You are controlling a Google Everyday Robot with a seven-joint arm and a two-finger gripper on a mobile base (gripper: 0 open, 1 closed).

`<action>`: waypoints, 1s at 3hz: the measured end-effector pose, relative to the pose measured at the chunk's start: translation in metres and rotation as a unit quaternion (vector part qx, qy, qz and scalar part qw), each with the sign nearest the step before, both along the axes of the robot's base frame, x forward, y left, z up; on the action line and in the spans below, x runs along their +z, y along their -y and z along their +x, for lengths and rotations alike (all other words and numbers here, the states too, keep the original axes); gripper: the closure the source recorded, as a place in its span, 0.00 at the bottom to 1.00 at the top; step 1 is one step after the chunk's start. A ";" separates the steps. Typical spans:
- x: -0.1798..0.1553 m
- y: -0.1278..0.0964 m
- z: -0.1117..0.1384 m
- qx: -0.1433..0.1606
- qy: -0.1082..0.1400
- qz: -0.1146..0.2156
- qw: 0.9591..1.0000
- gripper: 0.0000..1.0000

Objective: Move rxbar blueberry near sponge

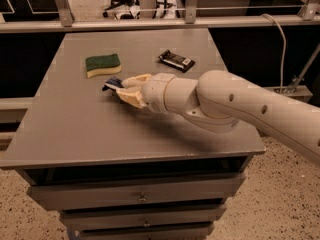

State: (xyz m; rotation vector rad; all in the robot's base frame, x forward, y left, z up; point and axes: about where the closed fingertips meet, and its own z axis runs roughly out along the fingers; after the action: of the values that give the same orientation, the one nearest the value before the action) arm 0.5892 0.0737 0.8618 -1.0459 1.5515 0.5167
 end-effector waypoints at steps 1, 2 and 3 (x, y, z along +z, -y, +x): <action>0.003 -0.016 0.030 -0.011 0.025 -0.006 1.000 1.00; -0.002 -0.031 0.045 -0.005 0.029 -0.014 0.999 1.00; -0.016 -0.044 0.058 0.021 0.027 -0.018 0.999 0.75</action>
Offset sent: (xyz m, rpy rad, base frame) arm 0.0664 0.0446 -0.0102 -0.0458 -0.0658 -0.0033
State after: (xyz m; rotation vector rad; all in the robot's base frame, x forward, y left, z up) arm 0.6473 0.1179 0.8457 -1.1130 1.4991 0.4862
